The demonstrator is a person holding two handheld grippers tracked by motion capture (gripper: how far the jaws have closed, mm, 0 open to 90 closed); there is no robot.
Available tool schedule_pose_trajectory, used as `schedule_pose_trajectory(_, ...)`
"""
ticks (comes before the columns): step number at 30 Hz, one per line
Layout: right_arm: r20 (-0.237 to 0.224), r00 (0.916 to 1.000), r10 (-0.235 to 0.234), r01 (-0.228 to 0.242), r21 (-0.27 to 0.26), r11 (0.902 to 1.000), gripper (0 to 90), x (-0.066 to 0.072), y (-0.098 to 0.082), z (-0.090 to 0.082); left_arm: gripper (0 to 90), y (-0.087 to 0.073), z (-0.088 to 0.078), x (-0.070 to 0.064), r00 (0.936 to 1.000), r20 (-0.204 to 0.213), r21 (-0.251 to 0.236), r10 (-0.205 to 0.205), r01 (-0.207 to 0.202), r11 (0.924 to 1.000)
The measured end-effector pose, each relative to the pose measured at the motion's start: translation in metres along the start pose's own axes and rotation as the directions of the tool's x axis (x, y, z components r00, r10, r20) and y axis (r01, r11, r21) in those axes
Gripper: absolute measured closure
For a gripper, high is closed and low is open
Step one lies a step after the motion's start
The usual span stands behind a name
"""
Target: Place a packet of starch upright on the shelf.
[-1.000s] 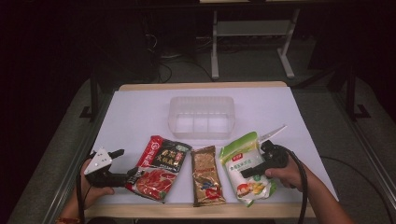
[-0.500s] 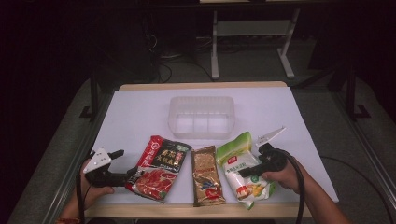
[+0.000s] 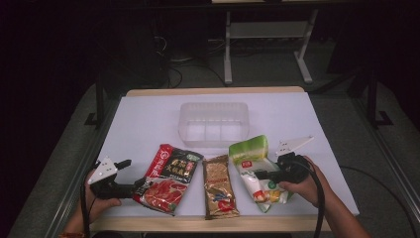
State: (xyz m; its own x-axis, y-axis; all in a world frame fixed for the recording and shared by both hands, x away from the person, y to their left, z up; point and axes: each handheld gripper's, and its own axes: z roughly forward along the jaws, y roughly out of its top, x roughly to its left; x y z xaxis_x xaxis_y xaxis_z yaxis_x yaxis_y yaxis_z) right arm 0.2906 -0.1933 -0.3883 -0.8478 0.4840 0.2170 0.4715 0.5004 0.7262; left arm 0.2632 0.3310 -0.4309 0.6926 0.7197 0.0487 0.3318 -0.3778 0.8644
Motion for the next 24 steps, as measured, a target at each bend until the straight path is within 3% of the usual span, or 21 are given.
schedule_pose_trajectory(7, 0.075, 0.9965, -0.036, 0.042, -0.074, 0.9964, 75.0, 0.009, 0.005, -0.007, 15.4, 0.0, 0.0, 0.001, 1.0, -0.001, 0.001, -0.004, 0.004, 1.0)
schedule_pose_trajectory(11, 0.148, 0.9883, -0.04, 0.062, -0.15, 0.9867, 75.1, 0.011, 0.007, -0.008, 15.4, -0.001, 0.0, 0.001, 1.0, -0.004, 0.002, -0.008, 0.008, 1.0)
schedule_pose_trajectory(12, 0.148, 0.9883, -0.04, 0.062, -0.15, 0.9867, 75.1, 0.011, 0.007, -0.008, 15.4, -0.001, 0.0, 0.002, 1.0, -0.002, 0.003, -0.006, 0.006, 1.0)
schedule_pose_trajectory(15, 0.2, 0.9794, -0.031, 0.073, -0.207, 0.9757, 75.1, 0.012, 0.009, -0.005, 15.4, -0.002, 0.0, 0.002, 0.9999, -0.011, 0.008, -0.004, 0.004, 1.0)
schedule_pose_trajectory(17, 0.212, 0.9767, -0.031, 0.078, -0.215, 0.9735, 75.2, 0.012, 0.009, -0.003, 15.4, -0.003, 0.001, 0.003, 0.9999, -0.011, 0.007, -0.008, 0.008, 0.9999)
schedule_pose_trajectory(18, 0.238, 0.9701, -0.049, 0.101, -0.213, 0.9719, 75.2, 0.013, 0.011, 0.002, 15.4, -0.003, 0.001, 0.003, 0.9999, -0.013, 0.008, -0.006, 0.006, 1.0)
schedule_pose_trajectory(24, 0.265, 0.9629, -0.053, 0.119, -0.241, 0.9632, 75.2, 0.012, 0.014, 0.01, 15.4, -0.003, 0.003, 0.002, 0.9999, -0.012, 0.013, -0.004, 0.004, 0.9999)
